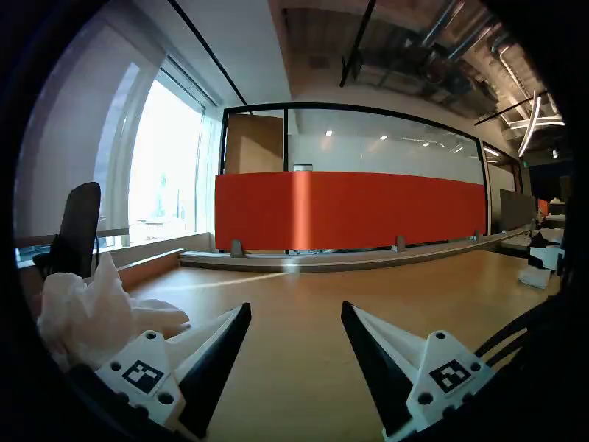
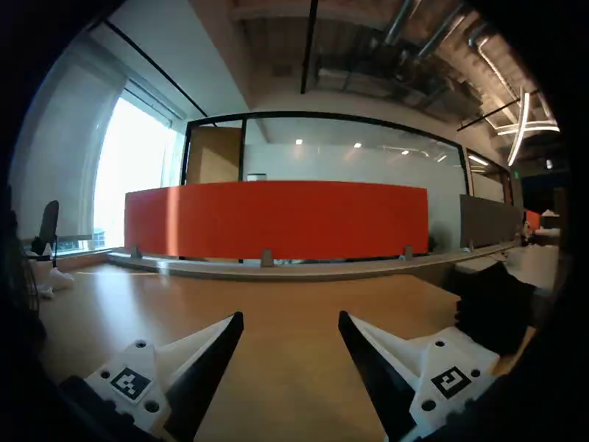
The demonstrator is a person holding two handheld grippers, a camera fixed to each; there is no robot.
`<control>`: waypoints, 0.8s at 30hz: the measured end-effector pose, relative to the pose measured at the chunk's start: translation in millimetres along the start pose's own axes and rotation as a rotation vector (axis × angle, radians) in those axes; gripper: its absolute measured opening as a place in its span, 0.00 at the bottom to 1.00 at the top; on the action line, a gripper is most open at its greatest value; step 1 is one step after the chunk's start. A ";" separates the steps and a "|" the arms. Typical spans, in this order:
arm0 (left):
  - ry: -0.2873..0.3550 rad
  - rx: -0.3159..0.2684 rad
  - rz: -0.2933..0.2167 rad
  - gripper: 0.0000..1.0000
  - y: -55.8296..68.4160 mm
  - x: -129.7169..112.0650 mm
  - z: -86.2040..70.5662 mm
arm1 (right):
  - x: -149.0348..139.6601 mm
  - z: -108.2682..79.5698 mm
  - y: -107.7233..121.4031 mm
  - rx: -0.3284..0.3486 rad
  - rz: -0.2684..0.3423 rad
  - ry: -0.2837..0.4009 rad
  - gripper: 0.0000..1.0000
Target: Fold towel
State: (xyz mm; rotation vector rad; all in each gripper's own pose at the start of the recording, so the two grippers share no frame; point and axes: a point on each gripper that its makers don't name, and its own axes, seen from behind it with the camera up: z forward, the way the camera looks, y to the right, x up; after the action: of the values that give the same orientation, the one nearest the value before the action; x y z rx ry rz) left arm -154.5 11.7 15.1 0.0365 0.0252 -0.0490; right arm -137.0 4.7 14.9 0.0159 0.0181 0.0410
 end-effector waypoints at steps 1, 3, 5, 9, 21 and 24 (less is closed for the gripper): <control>0.000 0.000 0.000 0.90 0.1 0.1 0.0 | 0.1 0.0 -0.1 0.000 0.000 0.000 1.00; 0.000 0.000 0.000 0.90 0.3 0.2 0.0 | 0.2 0.1 -0.2 0.000 0.000 0.000 1.00; 0.000 0.000 0.000 0.90 0.0 0.6 -0.1 | 0.2 0.0 -0.4 0.000 0.000 0.000 1.00; 0.000 0.000 0.000 0.90 -0.2 1.2 -0.4 | 0.0 -0.4 -0.6 0.000 0.000 0.000 1.00; -0.001 0.000 0.000 0.90 -1.2 2.9 -0.8 | 0.3 0.1 -0.3 0.000 0.000 0.000 1.00; -0.001 0.000 0.000 0.90 -1.5 3.0 -0.9 | 0.3 0.0 -0.2 0.000 0.000 0.000 1.00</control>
State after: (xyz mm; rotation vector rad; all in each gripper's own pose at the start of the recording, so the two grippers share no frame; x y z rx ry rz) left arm -151.5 10.1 14.0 0.0364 0.0240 -0.0486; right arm -136.7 4.5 14.8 0.0160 0.0181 0.0411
